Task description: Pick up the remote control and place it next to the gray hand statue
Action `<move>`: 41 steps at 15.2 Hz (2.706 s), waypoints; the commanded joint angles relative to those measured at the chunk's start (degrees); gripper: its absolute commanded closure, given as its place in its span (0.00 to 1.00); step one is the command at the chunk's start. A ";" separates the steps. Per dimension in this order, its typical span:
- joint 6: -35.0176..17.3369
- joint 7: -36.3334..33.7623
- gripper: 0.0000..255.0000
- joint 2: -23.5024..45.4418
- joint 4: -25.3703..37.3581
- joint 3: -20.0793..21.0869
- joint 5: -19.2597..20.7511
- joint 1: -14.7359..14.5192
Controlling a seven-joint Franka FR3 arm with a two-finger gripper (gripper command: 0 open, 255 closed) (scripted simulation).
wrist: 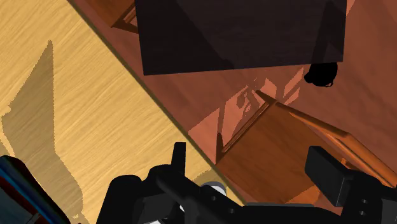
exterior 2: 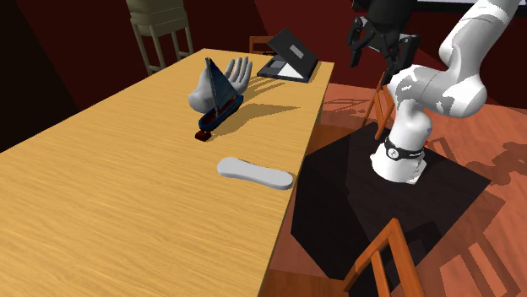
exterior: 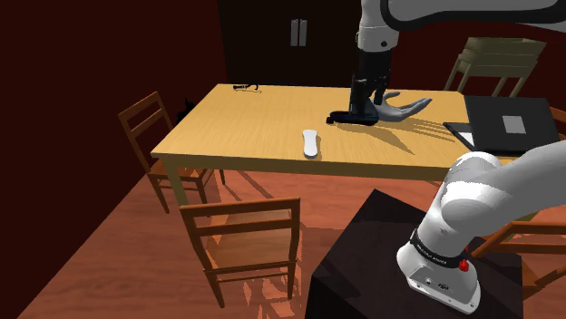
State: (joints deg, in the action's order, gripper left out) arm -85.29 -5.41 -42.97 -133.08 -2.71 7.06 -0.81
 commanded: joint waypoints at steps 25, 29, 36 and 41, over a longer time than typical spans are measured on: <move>-37.97 -27.90 0.00 44.16 10.31 -3.13 -5.50 8.20; -41.01 -29.90 0.00 49.53 13.11 -3.88 -6.65 8.97; -45.71 -29.63 0.00 52.26 11.13 -3.85 -7.03 9.08; -45.71 -29.63 0.00 52.27 11.14 -3.85 -7.03 9.08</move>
State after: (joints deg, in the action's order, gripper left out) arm -130.98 -35.03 9.30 -121.93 -6.56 0.03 8.27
